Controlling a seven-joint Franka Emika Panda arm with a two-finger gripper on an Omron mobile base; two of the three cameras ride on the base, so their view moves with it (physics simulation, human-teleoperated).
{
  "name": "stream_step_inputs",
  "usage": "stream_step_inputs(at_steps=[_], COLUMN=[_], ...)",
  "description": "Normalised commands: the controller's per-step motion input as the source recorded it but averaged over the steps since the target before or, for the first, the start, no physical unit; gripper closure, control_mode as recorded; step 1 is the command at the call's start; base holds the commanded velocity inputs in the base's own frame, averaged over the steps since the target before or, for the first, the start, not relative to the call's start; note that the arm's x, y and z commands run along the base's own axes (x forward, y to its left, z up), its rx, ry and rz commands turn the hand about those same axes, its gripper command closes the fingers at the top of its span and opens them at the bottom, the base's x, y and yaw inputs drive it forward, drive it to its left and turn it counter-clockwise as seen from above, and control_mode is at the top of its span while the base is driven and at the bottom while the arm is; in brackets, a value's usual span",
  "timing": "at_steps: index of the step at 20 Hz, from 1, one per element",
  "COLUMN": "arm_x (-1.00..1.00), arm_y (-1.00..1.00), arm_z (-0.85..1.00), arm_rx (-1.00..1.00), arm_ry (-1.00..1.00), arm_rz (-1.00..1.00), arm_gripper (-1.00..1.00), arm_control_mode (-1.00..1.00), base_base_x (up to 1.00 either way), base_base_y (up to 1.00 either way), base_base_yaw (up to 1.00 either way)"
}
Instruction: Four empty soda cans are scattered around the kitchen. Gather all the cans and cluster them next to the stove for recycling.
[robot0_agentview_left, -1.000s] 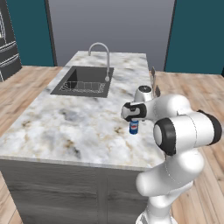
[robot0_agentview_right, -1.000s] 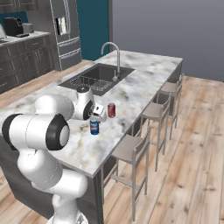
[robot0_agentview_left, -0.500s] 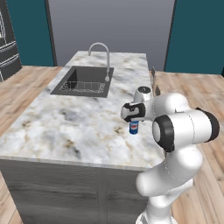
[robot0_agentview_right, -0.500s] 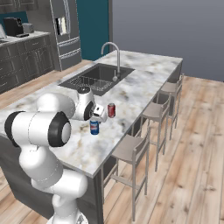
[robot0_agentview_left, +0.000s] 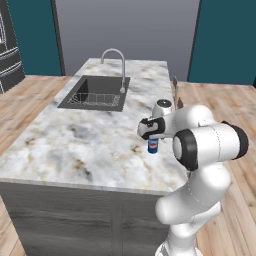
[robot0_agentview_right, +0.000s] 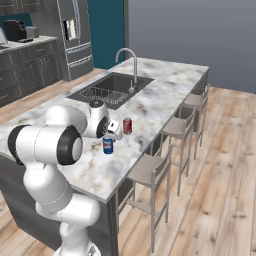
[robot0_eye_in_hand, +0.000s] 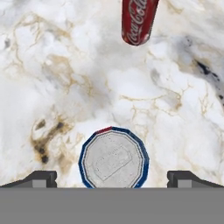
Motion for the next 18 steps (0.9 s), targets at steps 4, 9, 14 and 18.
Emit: stream_step_inputs(at_steps=[4, 9, 14, 18], arm_x=[0.04, 0.04, 0.04, 0.01], arm_y=[0.0, 0.0, 0.0, 0.0], arm_z=[-0.07, -0.05, -0.06, -0.06], arm_rx=[0.0, 0.0, 0.01, 0.0], arm_ry=[0.0, 0.0, 0.0, 0.0], arm_rz=[0.0, 0.0, 0.0, -0.01], arm_gripper=[-1.0, -1.0, -1.0, -1.0], arm_control_mode=[-1.0, -1.0, -1.0, -1.0], base_base_x=[0.0, 0.0, 0.0, 0.0], base_base_y=[0.0, 0.0, 0.0, 0.0], base_base_yaw=[0.0, 0.0, 0.0, 0.0])
